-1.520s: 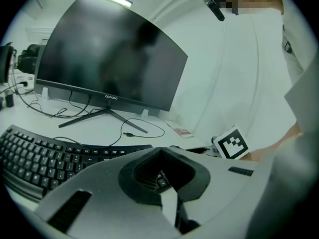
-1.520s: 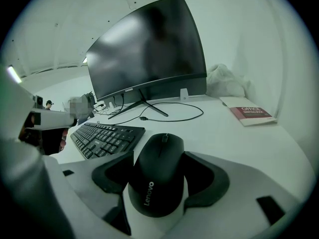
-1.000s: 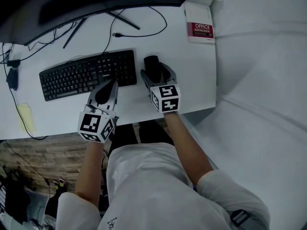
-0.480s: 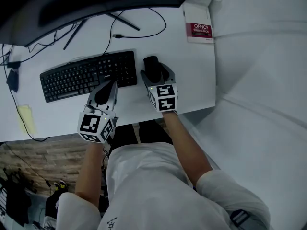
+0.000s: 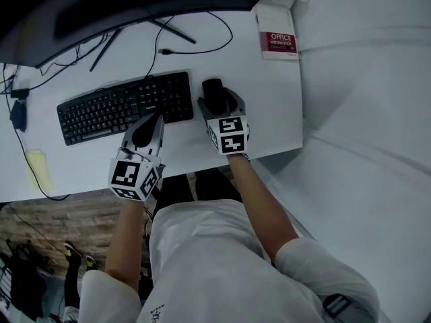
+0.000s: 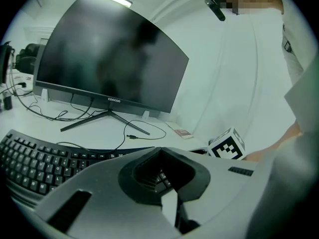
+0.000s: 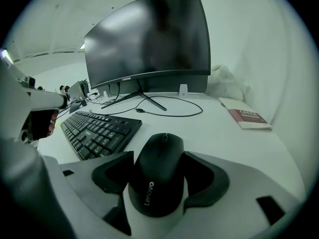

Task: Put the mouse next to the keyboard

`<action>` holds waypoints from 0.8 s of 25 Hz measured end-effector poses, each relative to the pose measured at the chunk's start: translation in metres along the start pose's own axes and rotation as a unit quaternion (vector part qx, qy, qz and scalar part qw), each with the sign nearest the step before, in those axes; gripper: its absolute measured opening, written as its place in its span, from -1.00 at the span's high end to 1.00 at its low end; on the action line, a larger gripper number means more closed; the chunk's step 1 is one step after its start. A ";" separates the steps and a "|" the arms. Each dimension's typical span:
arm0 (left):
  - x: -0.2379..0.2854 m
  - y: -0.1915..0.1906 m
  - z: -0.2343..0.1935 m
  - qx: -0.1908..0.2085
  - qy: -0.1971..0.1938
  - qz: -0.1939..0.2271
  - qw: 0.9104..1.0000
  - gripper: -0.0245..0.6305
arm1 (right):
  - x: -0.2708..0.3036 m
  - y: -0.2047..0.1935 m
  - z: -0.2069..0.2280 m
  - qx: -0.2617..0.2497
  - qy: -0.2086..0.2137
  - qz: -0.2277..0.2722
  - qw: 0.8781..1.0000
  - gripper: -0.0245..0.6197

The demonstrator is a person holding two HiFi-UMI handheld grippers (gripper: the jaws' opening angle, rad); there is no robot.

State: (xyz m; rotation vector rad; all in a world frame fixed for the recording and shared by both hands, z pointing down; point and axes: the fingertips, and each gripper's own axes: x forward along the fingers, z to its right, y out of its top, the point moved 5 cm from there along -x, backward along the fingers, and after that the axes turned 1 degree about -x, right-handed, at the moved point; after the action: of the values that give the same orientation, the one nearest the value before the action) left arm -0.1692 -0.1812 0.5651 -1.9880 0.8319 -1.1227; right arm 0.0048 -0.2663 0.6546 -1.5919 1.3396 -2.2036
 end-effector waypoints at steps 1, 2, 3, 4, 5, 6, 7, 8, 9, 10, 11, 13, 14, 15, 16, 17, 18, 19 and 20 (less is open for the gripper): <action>0.000 0.001 0.000 0.001 -0.001 0.000 1.000 0.89 | 0.000 0.000 0.000 -0.001 -0.001 -0.001 1.000 -0.09; 0.000 0.001 0.000 0.001 -0.002 0.000 1.000 0.89 | 0.001 0.000 0.000 -0.003 -0.003 -0.002 1.000 -0.09; 0.000 0.002 0.000 0.002 -0.003 0.000 1.000 0.89 | 0.001 0.000 0.000 -0.004 -0.004 -0.003 1.000 -0.09; 0.000 0.002 0.000 0.003 -0.004 0.000 1.000 0.89 | 0.001 0.000 -0.001 -0.006 -0.006 -0.004 1.000 -0.09; 0.000 0.003 0.000 0.003 -0.005 0.001 1.000 0.89 | 0.002 -0.001 -0.001 -0.006 -0.007 -0.005 1.000 -0.09; 0.000 0.003 0.001 0.004 -0.006 0.001 1.000 0.89 | 0.002 -0.001 -0.001 -0.007 -0.008 -0.005 1.000 -0.09; 0.000 0.004 0.000 0.005 -0.007 0.001 1.000 0.89 | 0.002 -0.001 -0.001 -0.007 -0.010 -0.006 1.000 -0.09; 0.000 0.005 0.000 0.005 -0.008 0.001 1.000 0.89 | 0.002 -0.001 -0.001 -0.008 -0.011 -0.006 1.000 -0.09; -0.001 0.005 0.000 0.005 -0.008 0.001 1.000 0.89 | 0.002 -0.001 -0.001 -0.009 -0.013 -0.007 1.000 -0.09; -0.002 0.005 -0.001 0.006 -0.008 0.001 1.000 0.89 | 0.003 -0.001 -0.001 -0.009 -0.014 -0.007 1.000 -0.09; -0.002 0.005 -0.001 0.006 -0.009 0.001 1.000 0.89 | 0.003 -0.001 -0.001 -0.009 -0.016 -0.007 1.000 -0.09; -0.003 0.006 -0.001 0.007 -0.009 0.002 1.000 0.89 | 0.002 -0.001 -0.001 -0.009 -0.018 -0.006 1.000 -0.09; -0.004 0.006 -0.002 0.007 -0.010 0.002 1.000 0.89 | 0.002 -0.001 -0.001 -0.009 -0.018 -0.005 1.000 -0.09; -0.005 0.006 -0.002 0.007 -0.010 0.001 1.000 0.89 | 0.003 -0.001 -0.001 -0.009 -0.018 -0.006 1.000 -0.09; -0.005 0.006 -0.003 0.008 -0.010 0.001 1.000 0.89 | 0.003 -0.001 -0.001 -0.008 -0.018 -0.006 1.000 -0.09; -0.006 0.006 -0.003 0.008 -0.011 0.001 1.000 0.89 | 0.004 -0.001 -0.001 -0.007 -0.019 -0.006 1.000 -0.09; -0.007 0.006 -0.003 0.009 -0.011 0.001 1.000 0.89 | 0.004 -0.001 -0.001 -0.006 -0.019 -0.007 1.000 -0.09; -0.007 0.006 -0.003 0.009 -0.012 0.000 1.000 0.89 | 0.004 -0.001 -0.001 -0.006 -0.019 -0.007 1.000 -0.09; -0.008 0.007 -0.003 0.009 -0.013 0.000 1.000 0.89 | 0.003 -0.001 -0.001 -0.006 -0.018 -0.009 1.000 -0.09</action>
State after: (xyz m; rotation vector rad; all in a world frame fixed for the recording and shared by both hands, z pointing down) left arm -0.1762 -0.1791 0.5571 -1.9822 0.8062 -1.0987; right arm 0.0024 -0.2668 0.6576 -1.6453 1.3360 -2.1697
